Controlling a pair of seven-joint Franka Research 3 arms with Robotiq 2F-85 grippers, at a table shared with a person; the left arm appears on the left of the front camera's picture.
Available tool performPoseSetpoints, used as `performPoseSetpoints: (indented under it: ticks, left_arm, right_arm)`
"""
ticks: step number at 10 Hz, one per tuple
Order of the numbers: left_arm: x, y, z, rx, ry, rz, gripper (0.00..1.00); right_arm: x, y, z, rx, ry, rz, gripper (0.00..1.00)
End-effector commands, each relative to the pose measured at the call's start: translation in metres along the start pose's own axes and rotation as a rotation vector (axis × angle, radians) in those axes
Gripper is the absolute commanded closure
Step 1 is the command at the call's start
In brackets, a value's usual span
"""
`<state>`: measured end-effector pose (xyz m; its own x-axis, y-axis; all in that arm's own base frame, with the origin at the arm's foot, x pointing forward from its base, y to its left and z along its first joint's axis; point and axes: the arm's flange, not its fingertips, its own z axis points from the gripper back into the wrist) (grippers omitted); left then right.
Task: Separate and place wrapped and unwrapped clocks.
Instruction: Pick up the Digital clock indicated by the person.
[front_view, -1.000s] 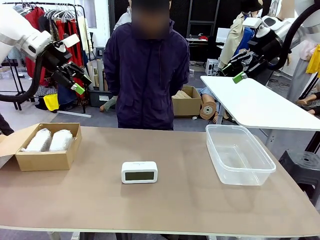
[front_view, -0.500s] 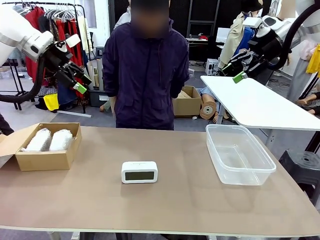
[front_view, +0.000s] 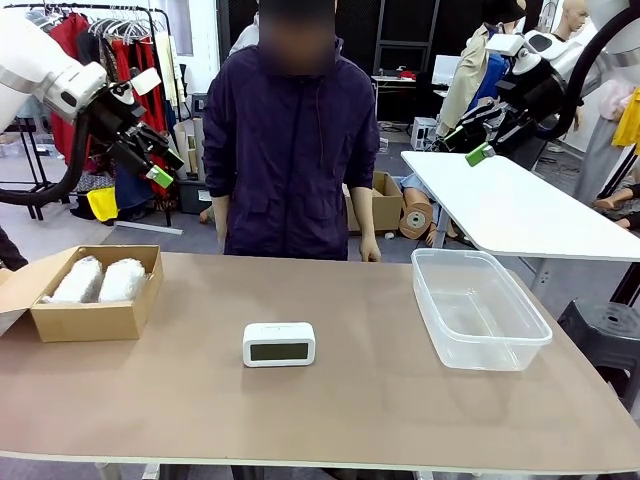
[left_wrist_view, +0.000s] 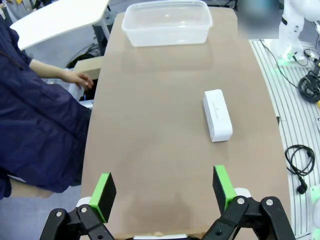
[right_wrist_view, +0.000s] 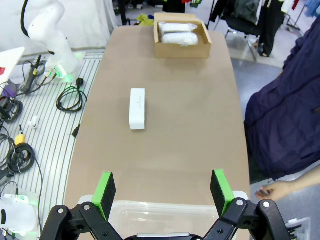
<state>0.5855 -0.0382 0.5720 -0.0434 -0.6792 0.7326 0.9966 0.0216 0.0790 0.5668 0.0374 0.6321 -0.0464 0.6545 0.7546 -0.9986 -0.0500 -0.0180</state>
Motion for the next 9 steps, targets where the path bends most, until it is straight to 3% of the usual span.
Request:
performPoseSetpoints:
  ticks: [1, 9]
  left_arm:
    - [0.0001, -0.0009, 0.0023, -0.008, 0.004, -0.018, 0.0]
    - [0.0001, -0.0009, 0.0023, -0.008, 0.004, -0.018, 0.0]
  right_arm:
    - [0.0038, -0.0006, -0.0005, -0.012, 0.022, -0.02, 0.0]
    - [0.0038, -0.0006, -0.0005, -0.012, 0.022, -0.02, 0.0]
